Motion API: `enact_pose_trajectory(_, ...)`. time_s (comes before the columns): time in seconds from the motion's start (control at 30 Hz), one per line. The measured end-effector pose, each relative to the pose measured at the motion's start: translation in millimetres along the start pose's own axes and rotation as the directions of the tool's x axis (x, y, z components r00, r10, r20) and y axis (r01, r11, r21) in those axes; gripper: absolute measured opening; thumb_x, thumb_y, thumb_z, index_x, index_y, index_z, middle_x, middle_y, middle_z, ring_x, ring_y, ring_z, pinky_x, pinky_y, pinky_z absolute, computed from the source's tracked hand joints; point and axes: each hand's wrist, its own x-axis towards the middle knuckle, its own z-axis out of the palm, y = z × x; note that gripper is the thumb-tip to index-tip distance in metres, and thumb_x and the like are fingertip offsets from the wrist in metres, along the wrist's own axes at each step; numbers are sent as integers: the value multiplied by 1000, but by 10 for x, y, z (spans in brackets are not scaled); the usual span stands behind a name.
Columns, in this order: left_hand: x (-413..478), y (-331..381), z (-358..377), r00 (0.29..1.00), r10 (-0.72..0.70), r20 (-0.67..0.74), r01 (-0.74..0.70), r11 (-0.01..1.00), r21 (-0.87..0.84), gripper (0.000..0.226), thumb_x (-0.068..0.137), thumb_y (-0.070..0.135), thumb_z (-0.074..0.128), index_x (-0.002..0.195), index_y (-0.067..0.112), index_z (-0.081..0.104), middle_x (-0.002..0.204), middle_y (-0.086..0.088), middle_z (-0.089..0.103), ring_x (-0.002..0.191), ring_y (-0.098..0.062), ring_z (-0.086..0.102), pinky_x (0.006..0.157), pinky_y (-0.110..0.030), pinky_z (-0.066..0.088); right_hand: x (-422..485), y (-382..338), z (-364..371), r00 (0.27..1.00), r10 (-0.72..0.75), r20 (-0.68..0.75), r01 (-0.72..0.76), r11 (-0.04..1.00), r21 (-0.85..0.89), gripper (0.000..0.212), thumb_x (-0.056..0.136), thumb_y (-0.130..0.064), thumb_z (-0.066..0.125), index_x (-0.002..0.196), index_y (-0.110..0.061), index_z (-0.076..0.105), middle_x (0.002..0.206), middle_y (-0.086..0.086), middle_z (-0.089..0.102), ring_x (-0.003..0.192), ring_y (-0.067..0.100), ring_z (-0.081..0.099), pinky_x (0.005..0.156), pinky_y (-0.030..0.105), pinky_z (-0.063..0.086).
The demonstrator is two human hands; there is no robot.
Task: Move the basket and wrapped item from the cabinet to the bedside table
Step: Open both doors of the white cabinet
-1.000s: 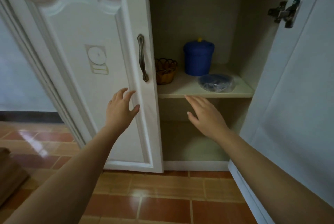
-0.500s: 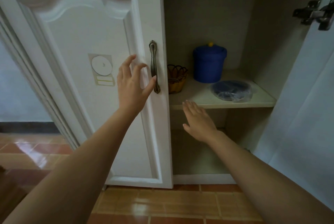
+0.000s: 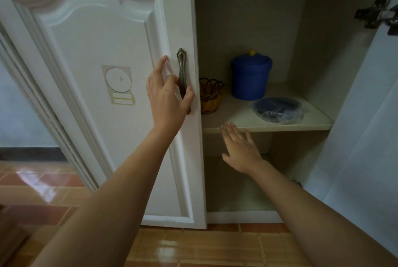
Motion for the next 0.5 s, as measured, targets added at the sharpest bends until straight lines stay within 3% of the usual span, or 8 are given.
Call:
enact_pose_trajectory(0.13,-23,36,-48,1000,-23,6,23,1000,7,18,79,23,64,78,7,56,143,-9,34,132,-25,27,104,-32,17,-4,30,-3,1000,-8,5,8,1000,0,79,90,-30,48,145,-18,-8,155,2,-9,140,16,-13,111,46,-3)
enact_pose_trajectory(0.4,-188,97,-336,1000,13,9,-12,1000,-20,15,78,18,66,77,9,54,143,-9,35,132,-22,30,103,-42,35,-18,-6,-8,1000,7,-2,-7,1000,26,89,85,-26,56,145,-17,-9,155,4,-11,140,18,-12,111,46,-2)
enact_pose_trajectory(0.5,-241,128,-440,1000,22,17,-22,1000,-8,16,79,17,66,78,8,54,143,-9,35,130,-20,33,101,-39,37,-23,-40,-19,999,33,-1,-32,999,31,91,84,-24,57,145,-18,-9,155,5,-11,140,19,-12,112,46,-1)
